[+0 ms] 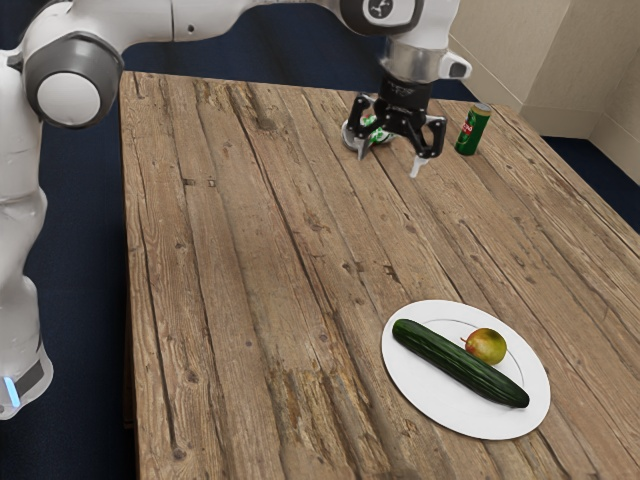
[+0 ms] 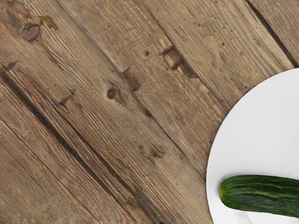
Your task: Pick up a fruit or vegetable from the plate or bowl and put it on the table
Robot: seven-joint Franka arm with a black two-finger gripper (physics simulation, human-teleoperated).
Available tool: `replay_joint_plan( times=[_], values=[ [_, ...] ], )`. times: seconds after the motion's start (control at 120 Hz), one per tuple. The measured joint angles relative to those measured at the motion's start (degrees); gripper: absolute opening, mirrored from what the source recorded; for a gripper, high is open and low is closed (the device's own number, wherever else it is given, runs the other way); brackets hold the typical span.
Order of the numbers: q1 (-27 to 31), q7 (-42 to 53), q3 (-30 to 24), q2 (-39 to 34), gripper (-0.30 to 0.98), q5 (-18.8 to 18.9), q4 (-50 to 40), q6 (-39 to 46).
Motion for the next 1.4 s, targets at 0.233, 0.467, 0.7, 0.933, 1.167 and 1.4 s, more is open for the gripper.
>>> replay_joint_plan(
  times=[0.233,0.467,0.7,0.933,1.167,1.4],
  values=[
    [-1.32,-22.23,-2.40,-0.89,0.69,-1.12,0.03,-1.20],
    [-6.32,-9.66,-2.90,-3.34,0.69,1.01,0.08,-1.79],
    [-3.93,23.20,-5.10,4.17,0.69,0.97,3.02,1.73],
    [-4.75,49.37,-10.56,11.43,0.69,1.07,5.18,12.01],
    [-6.64,67.95,-11.01,12.19,0.69,0.79,-6.83,22.84],
    [-5.97,80.76,-11.02,13.98,0.69,0.83,-10.42,30.17]
  ],
)
